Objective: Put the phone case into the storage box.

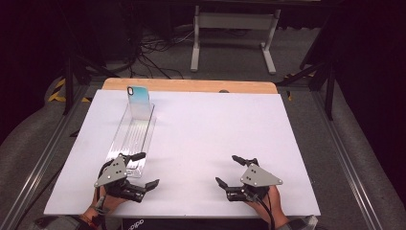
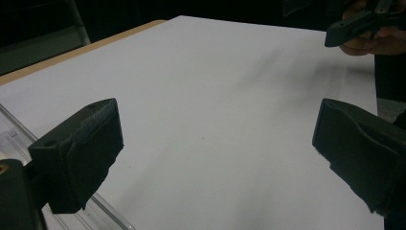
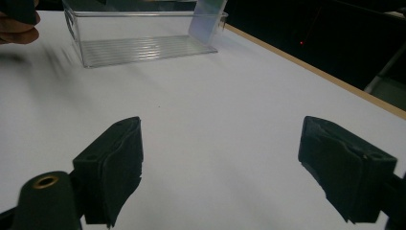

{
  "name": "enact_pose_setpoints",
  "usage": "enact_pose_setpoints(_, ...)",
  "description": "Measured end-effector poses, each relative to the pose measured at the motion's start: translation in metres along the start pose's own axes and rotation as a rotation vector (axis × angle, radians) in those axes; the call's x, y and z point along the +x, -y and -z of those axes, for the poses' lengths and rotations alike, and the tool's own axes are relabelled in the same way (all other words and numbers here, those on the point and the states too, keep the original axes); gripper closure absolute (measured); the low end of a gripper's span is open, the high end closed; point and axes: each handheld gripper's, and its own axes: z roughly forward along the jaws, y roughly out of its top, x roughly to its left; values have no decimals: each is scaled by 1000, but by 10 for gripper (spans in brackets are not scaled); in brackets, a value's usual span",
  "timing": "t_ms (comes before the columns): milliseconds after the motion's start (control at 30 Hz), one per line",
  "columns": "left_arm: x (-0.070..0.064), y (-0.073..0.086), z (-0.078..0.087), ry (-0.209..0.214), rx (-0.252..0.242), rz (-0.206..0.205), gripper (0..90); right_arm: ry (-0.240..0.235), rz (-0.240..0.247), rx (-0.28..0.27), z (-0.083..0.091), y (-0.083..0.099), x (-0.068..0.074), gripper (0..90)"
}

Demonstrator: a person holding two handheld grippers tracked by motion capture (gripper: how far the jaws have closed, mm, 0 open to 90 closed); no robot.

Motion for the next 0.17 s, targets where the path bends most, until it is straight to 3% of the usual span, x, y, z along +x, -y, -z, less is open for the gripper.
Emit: enact_pose_setpoints(167, 0, -1, -1, -2, -2, -5, 43, -3, 4, -2, 1, 1, 0, 163)
